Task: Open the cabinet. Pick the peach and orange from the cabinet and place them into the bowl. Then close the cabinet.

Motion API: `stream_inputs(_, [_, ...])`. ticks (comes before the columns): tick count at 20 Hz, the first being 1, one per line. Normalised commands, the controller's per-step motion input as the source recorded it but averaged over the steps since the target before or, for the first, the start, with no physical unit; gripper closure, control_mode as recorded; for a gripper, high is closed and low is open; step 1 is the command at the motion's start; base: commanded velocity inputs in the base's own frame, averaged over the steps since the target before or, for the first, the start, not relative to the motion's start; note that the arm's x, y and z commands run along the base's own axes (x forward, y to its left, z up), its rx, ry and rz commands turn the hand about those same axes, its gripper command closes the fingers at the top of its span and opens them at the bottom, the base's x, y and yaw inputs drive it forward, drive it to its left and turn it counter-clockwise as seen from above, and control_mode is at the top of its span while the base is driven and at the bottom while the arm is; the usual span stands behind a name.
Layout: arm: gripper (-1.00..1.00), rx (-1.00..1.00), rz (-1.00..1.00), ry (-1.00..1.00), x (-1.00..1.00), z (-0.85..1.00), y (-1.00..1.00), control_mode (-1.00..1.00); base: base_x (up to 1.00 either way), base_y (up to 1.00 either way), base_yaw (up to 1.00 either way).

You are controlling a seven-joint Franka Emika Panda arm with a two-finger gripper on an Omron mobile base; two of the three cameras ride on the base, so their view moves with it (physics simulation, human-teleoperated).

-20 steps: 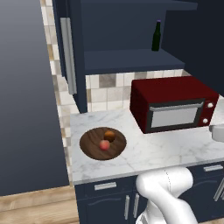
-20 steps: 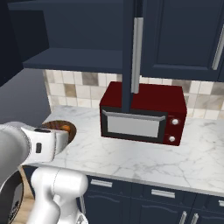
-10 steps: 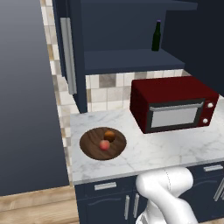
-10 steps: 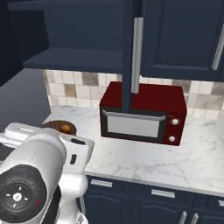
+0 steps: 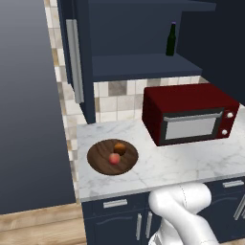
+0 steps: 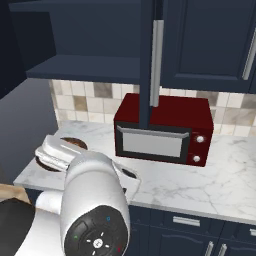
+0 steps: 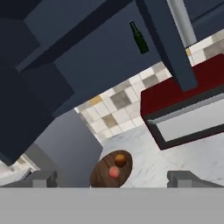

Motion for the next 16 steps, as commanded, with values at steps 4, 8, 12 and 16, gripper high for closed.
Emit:
stream_inputs(4, [-1.00,0.13,0.00,0.00,0.00,0.00,-0.42,-1.00,0.00,0.00,0.00])
stream_inputs(8, [-1.00,0.15,0.00,0.01,0.13,0.00,-0.35,-1.00,0.00,0.00,0.00])
stream_inputs(12, [-1.00,0.15,0.00,0.00,0.44,0.00,-0.25,-1.00,0.00,0.00,0.00])
stream_inputs(16, [-1.00,0.12,0.00,0.00,0.60,0.00,-0.17,-1.00,0.00,0.00,0.00])
